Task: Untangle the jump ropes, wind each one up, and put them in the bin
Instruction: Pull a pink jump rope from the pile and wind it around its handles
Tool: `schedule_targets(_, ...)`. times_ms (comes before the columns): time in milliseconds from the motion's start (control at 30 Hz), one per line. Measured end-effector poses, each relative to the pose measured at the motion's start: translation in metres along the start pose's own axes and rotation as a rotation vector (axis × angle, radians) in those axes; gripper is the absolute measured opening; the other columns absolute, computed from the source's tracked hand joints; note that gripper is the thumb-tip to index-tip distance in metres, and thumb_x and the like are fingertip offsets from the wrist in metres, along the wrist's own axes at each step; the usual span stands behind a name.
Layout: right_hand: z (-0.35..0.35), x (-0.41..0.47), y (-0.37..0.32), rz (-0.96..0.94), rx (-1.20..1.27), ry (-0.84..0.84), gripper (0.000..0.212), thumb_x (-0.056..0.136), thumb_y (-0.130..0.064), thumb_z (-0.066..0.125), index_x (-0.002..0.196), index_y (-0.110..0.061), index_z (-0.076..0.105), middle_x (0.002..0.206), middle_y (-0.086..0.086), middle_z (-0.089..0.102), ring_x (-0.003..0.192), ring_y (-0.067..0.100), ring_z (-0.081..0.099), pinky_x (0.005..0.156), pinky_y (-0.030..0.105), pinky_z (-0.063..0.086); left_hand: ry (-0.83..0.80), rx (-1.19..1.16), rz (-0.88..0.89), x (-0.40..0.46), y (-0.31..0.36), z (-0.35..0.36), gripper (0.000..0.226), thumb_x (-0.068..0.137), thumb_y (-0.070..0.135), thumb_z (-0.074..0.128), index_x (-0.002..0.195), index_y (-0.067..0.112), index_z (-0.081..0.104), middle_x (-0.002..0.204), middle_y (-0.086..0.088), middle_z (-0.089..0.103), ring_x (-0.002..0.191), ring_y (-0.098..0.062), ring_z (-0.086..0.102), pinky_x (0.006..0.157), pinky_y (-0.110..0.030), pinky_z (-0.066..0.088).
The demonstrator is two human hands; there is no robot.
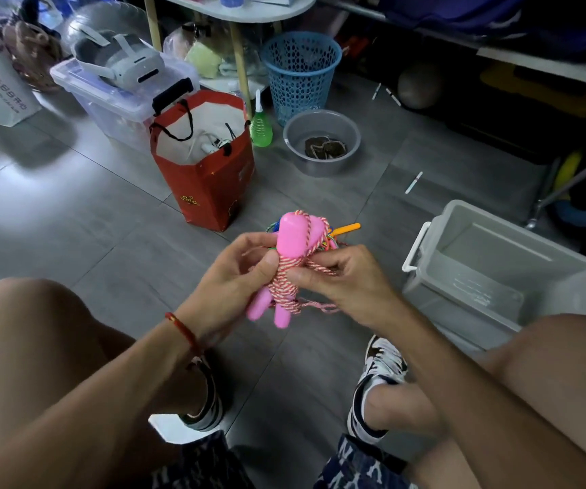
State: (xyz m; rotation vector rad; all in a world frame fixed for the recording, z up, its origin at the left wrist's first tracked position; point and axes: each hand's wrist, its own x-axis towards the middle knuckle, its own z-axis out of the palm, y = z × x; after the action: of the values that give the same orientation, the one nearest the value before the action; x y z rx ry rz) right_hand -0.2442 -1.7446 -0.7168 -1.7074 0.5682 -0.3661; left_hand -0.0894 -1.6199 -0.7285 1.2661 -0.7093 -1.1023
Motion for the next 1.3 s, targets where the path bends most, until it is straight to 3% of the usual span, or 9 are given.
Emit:
schedule_targets(200, -0.004, -0.001, 0.006, 0.014, -0.081, -0.147, 0.037, 0.087, -0.044, 0.071, 0.093, -0.009, 0.079, 0.089, 0.026, 0.072, 0.080, 0.017, 0.057, 0.069, 0.050, 0.053, -0.371, -0.174, -0.246, -0.003, 0.014, -0.006, 0.057, 0.091, 0.025, 0.057, 0.138, -0.007, 0.047, 0.107, -0.022, 0.064, 0.093, -0.030, 0.062, 0.091, -0.038, 0.052)
schedule_targets(333, -0.002, 0.008, 0.010, 0.017, -0.121, -0.037, 0.036, 0.084, -0.054, 0.069, 0.096, -0.022, 0.080, 0.092, 0.016, 0.075, 0.083, 0.012, 0.058, 0.083, 0.057, 0.052, -0.198, 0.033, -0.110, 0.000, 0.008, 0.003, 0.037, 0.105, 0.016, 0.047, 0.135, -0.004, 0.050, 0.070, -0.019, 0.069, 0.058, -0.022, 0.057, 0.078, -0.037, 0.052)
schedule_targets(433, 0.003, 0.011, 0.012, 0.020, -0.242, 0.101, 0.032, 0.083, -0.058, 0.069, 0.083, -0.027, 0.077, 0.068, -0.005, 0.071, 0.065, 0.001, 0.052, 0.064, 0.041, 0.051, -0.020, 0.149, -0.040, 0.005, 0.002, 0.006, 0.032, 0.105, 0.022, 0.049, 0.128, 0.001, 0.058, 0.060, -0.034, 0.059, 0.039, -0.022, 0.038, 0.049, -0.024, 0.039)
schedule_targets(533, 0.018, 0.009, 0.008, 0.042, -0.457, 0.215, 0.034, 0.091, -0.048, 0.068, 0.074, -0.018, 0.072, 0.053, -0.003, 0.052, 0.055, 0.011, 0.044, 0.054, 0.033, 0.035, 0.112, 0.204, -0.036, 0.012, -0.005, 0.003, 0.030, 0.098, 0.028, 0.058, 0.113, 0.004, 0.067, 0.067, -0.038, 0.060, 0.050, -0.029, 0.048, 0.050, -0.030, 0.038)
schedule_targets(633, 0.031, 0.009, 0.008, 0.044, -0.598, 0.256, 0.033, 0.091, -0.045, 0.067, 0.077, -0.015, 0.070, 0.064, 0.002, 0.061, 0.071, 0.027, 0.059, 0.059, 0.035, 0.043, 0.253, 0.173, -0.007, 0.016, -0.008, 0.008, 0.023, 0.099, 0.015, 0.061, 0.111, -0.004, 0.067, 0.073, -0.020, 0.068, 0.060, -0.018, 0.062, 0.058, -0.026, 0.049)
schedule_targets(767, 0.031, 0.009, 0.008, 0.042, -0.402, 0.299, 0.025, 0.084, -0.041, 0.076, 0.073, -0.018, 0.075, 0.056, 0.002, 0.063, 0.058, 0.023, 0.061, 0.054, 0.040, 0.053, 0.306, 0.100, -0.018, 0.018, -0.010, 0.013, 0.027, 0.097, 0.004, 0.061, 0.120, -0.009, 0.061, 0.091, -0.014, 0.071, 0.067, -0.008, 0.068, 0.062, -0.020, 0.053)
schedule_targets(867, 0.021, 0.013, 0.009, 0.049, -0.242, 0.245, 0.016, 0.077, -0.043, 0.081, 0.079, -0.028, 0.080, 0.065, 0.002, 0.072, 0.054, 0.007, 0.054, 0.057, 0.035, 0.047, 0.205, -0.001, -0.099, 0.011, -0.002, 0.011, 0.033, 0.094, 0.014, 0.067, 0.116, -0.010, 0.061, 0.073, -0.015, 0.070, 0.051, -0.018, 0.062, 0.064, -0.034, 0.051)
schedule_targets(1133, -0.006, 0.009, 0.018, -0.040, 0.070, 0.043, 0.019, 0.084, -0.032, 0.075, 0.094, -0.017, 0.081, 0.091, 0.024, 0.075, 0.083, 0.014, 0.056, 0.074, 0.046, 0.050, -0.121, -0.245, -0.275, 0.002, 0.020, -0.015, 0.048, 0.093, 0.024, 0.058, 0.134, -0.002, 0.051, 0.125, -0.025, 0.059, 0.109, -0.040, 0.060, 0.094, -0.065, 0.047)
schedule_targets(1300, -0.006, 0.003, 0.020, -0.060, 0.038, -0.064, 0.014, 0.093, -0.018, 0.069, 0.094, -0.008, 0.080, 0.087, -0.003, 0.065, 0.084, 0.007, 0.050, 0.077, 0.031, 0.044, -0.311, -0.343, -0.309, -0.001, 0.017, -0.006, 0.067, 0.089, 0.027, 0.069, 0.141, -0.005, 0.044, 0.128, -0.020, 0.054, 0.110, -0.031, 0.053, 0.097, -0.051, 0.051)
